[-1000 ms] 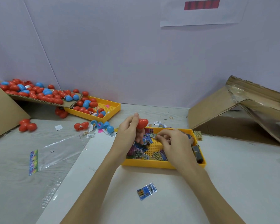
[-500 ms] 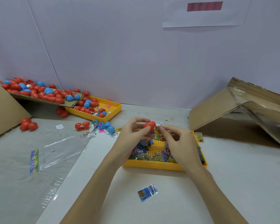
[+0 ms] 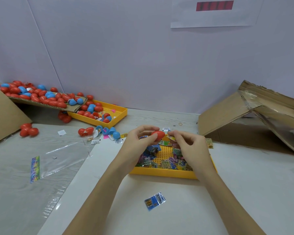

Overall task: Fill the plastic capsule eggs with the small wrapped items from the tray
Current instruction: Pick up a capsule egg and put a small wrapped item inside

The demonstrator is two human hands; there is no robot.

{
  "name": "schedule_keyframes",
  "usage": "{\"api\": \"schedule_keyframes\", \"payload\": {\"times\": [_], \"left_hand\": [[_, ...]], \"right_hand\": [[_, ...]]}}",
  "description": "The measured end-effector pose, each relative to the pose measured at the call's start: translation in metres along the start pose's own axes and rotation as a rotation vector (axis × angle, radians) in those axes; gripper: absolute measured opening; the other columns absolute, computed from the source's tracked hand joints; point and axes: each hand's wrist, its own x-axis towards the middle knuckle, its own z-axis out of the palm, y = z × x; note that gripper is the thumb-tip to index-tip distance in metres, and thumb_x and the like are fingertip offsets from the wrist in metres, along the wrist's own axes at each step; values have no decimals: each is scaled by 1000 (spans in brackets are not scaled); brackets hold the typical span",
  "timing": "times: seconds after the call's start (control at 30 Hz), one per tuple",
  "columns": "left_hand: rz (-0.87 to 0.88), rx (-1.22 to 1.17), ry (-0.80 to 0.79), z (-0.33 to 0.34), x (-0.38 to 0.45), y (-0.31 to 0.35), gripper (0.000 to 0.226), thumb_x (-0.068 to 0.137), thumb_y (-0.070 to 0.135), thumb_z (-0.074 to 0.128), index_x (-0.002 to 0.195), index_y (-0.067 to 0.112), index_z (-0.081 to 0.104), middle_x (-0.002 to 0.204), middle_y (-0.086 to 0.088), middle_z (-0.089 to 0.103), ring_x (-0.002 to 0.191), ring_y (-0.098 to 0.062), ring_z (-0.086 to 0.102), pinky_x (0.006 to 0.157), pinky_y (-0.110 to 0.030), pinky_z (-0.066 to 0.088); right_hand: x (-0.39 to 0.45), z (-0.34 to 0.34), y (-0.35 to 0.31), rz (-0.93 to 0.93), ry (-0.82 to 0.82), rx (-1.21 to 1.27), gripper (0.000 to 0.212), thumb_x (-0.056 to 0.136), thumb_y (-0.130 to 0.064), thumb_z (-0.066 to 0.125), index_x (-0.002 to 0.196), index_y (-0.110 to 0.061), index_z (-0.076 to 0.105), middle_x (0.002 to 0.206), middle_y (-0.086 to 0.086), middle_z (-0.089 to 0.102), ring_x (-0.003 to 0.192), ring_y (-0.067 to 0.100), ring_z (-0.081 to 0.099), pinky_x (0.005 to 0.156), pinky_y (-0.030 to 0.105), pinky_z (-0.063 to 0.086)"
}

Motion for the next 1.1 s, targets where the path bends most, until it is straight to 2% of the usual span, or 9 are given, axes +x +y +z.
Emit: {"api": "schedule_keyframes", "payload": {"times": [0.17, 0.23, 0.3, 0.37, 0.53, 0.7, 0.83, 0.97, 1.1], "left_hand": [[7, 72, -22, 0, -1, 1, 22, 93, 19, 72, 113, 30, 71, 111, 5, 72, 93, -6, 74, 82, -19, 55], [-5, 60, -49, 2, -2, 1, 21, 95, 20, 70, 115, 27, 71, 112, 2, 73, 94, -13, 75, 90, -27, 55], [-23, 32, -73, 3, -3, 2, 19, 98, 22, 66, 116, 24, 70, 112, 0, 74, 91, -16, 77, 95, -33, 54], [-27, 42, -78, 4, -3, 2, 19, 99, 23, 64, 117, 23, 70, 112, -2, 73, 89, -17, 77, 96, -34, 54], [-26, 82, -70, 6, -4, 1, 21, 100, 25, 63, 120, 23, 69, 113, -2, 71, 88, -16, 77, 103, -42, 52], [-23, 84, -61, 6, -5, 2, 22, 100, 25, 63, 121, 21, 68, 115, -4, 71, 88, -16, 77, 104, -44, 52], [-27, 91, -49, 7, -4, 1, 24, 99, 26, 63, 122, 20, 68, 116, -5, 70, 88, -16, 77, 103, -45, 53], [-24, 86, -61, 6, -4, 0, 23, 98, 27, 65, 120, 22, 68, 113, -4, 71, 89, -16, 77, 101, -43, 55], [-2, 50, -54, 4, -3, -3, 22, 97, 25, 67, 119, 23, 69, 109, -1, 75, 90, -16, 77, 96, -37, 57]], "right_hand": [[1, -4, 3, -22, -49, -15, 28, 96, -13, 69, 118, -29, 74, 85, -6, 79, 83, 6, 74, 78, 20, 59], [1, -4, 4, 3, -1, 24, 25, 93, -19, 74, 117, -26, 74, 82, -5, 79, 81, 7, 75, 79, 23, 60], [0, -3, 5, 34, 59, 64, 14, 91, -23, 76, 104, -21, 77, 79, -6, 79, 77, 9, 76, 75, 30, 63], [0, -2, 6, 47, 88, 93, 5, 90, -24, 77, 94, -21, 77, 76, -7, 78, 74, 9, 76, 67, 28, 64], [-1, 0, 4, 39, 85, 41, 5, 92, -34, 73, 93, -30, 74, 75, -9, 78, 66, 11, 75, 54, 20, 57], [-3, 2, 1, 29, 60, 86, 6, 93, -34, 72, 93, -31, 77, 79, -7, 79, 68, 16, 76, 57, 24, 60], [-2, 2, 0, 54, 58, 106, 15, 93, -36, 72, 101, -24, 79, 85, -4, 80, 73, 21, 77, 66, 38, 64], [-4, 1, -2, -12, 12, 104, 11, 92, -27, 74, 100, -24, 80, 87, -6, 80, 82, 13, 77, 64, 27, 62], [-4, 1, -3, -60, -56, 29, 19, 93, -19, 74, 111, -20, 79, 94, -4, 79, 91, 10, 75, 79, 33, 64]]}}
